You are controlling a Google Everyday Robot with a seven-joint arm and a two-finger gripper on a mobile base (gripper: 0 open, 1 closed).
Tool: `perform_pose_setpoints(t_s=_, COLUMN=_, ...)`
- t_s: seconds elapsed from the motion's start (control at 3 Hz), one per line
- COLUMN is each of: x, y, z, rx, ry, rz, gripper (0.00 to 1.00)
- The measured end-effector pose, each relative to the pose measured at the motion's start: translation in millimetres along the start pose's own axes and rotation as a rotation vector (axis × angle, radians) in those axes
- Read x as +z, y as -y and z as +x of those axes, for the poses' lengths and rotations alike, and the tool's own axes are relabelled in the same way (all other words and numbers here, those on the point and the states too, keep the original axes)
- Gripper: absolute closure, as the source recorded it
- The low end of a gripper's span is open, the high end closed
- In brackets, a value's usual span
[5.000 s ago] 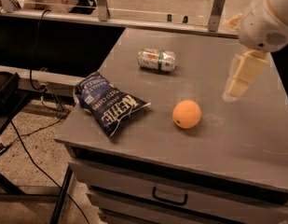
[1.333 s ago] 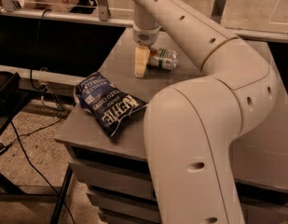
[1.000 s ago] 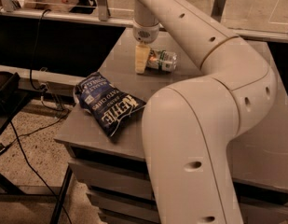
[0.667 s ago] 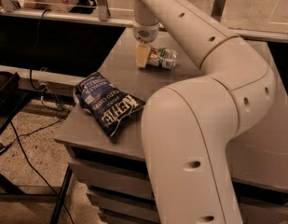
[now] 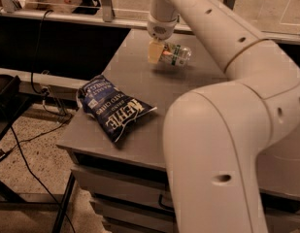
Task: Place 7up can upright
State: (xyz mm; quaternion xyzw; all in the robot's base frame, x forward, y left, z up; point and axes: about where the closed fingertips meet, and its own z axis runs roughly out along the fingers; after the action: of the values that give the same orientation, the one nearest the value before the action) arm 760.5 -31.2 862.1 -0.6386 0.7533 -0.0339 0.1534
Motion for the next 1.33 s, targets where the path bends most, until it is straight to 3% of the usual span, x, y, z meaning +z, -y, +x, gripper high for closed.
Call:
perform_pose_setpoints(t_s=0.67, x=-67, y=0, z=37, rx=0.009, ry=0.343, rz=-0.01, gripper=1.0)
perform_pose_setpoints(t_s=1.0, x=-89, y=-6, z=59, rx=0.029, ry=0.547, rz=-0.05, gripper=1.0)
perform_pose_setpoints(t_s=1.33, x=-121, y=-14, z=72, rx=0.05, ry=0.833, rz=-0.104, gripper=1.0)
